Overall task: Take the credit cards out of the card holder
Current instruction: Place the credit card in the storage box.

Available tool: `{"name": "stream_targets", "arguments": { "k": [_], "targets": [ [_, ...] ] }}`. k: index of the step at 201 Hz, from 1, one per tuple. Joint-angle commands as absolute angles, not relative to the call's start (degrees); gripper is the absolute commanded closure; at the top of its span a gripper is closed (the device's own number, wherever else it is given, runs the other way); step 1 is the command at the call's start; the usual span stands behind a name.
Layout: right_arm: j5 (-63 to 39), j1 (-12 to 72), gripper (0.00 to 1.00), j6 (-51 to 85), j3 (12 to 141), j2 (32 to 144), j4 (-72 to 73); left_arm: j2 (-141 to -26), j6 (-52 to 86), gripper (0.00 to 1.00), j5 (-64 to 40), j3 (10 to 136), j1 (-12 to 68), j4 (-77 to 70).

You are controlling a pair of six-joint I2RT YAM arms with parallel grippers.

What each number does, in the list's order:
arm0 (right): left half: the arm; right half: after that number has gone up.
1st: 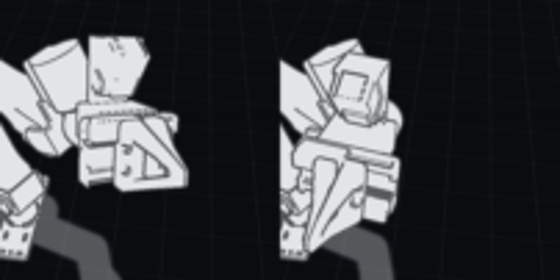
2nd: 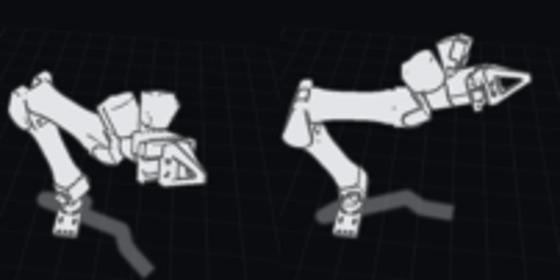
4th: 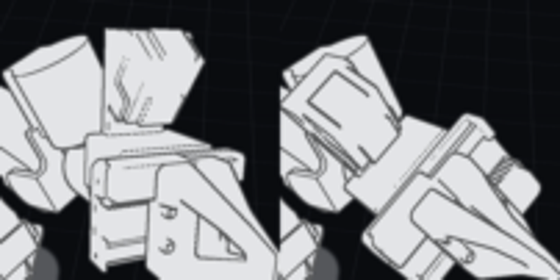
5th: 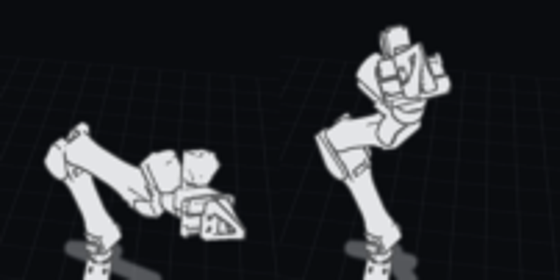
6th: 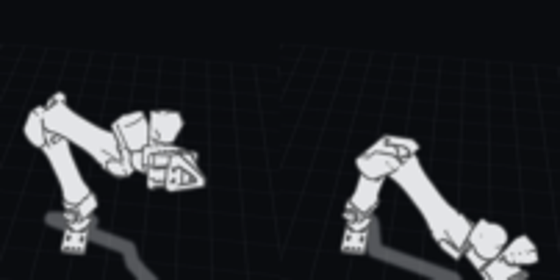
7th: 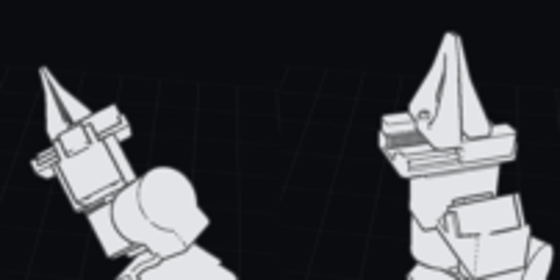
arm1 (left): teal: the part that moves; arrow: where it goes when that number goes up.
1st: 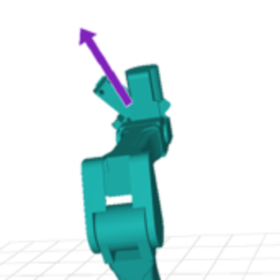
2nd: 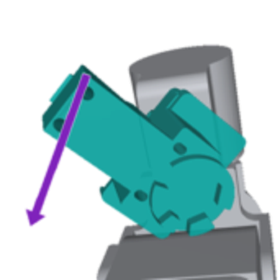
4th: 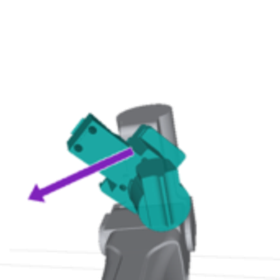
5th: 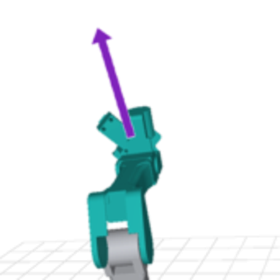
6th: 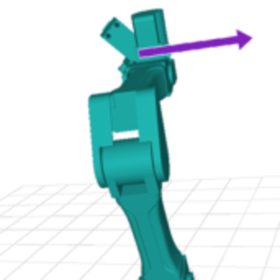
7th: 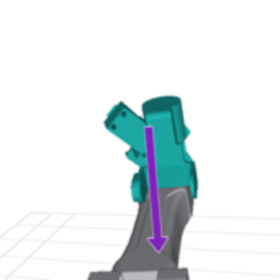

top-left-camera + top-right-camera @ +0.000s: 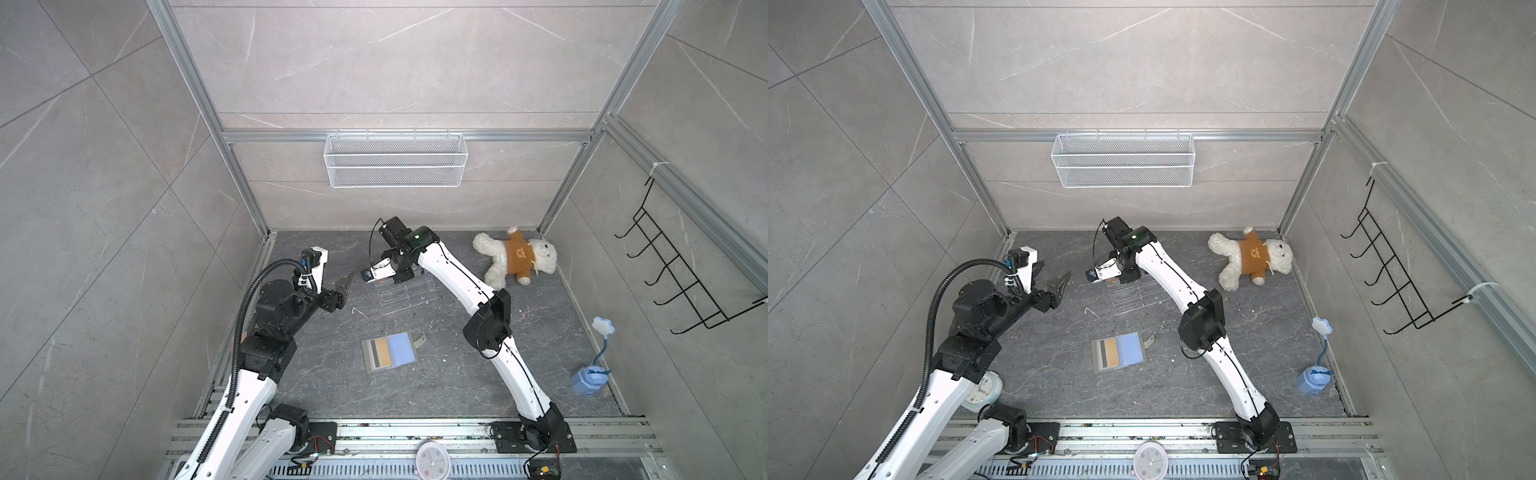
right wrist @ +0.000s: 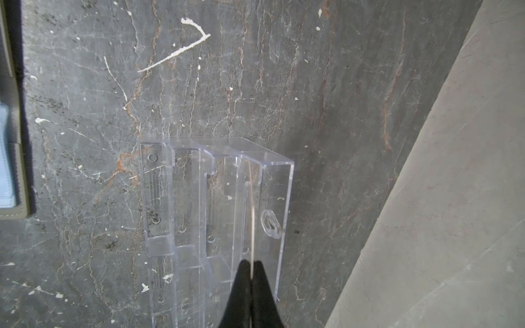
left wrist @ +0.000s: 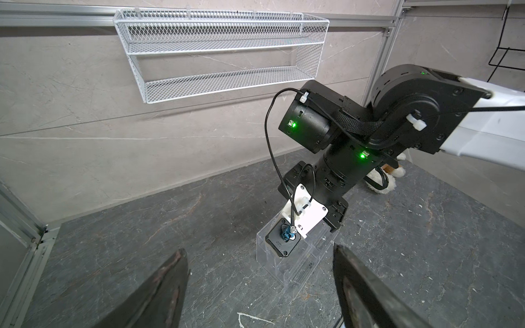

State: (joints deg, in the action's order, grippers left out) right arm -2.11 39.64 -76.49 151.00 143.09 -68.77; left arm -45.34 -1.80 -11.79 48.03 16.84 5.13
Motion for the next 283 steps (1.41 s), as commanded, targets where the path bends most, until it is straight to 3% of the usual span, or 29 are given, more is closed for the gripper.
{"name": "stream_targets", "arguments": {
  "k": [1, 283],
  "targets": [
    [-1.96, 39.56, 1.0, -75.51, 152.38, 141.29, -69.79, -44.56, -2.81, 0.19, -13.5, 47.72, 16.68, 3.63],
    [-2.2, 37.9, 1.0, -74.84, 152.95, 143.3, -67.68, -44.98, -1.86, 0.2, -15.56, 46.84, 16.72, 2.01]
  ]
}}
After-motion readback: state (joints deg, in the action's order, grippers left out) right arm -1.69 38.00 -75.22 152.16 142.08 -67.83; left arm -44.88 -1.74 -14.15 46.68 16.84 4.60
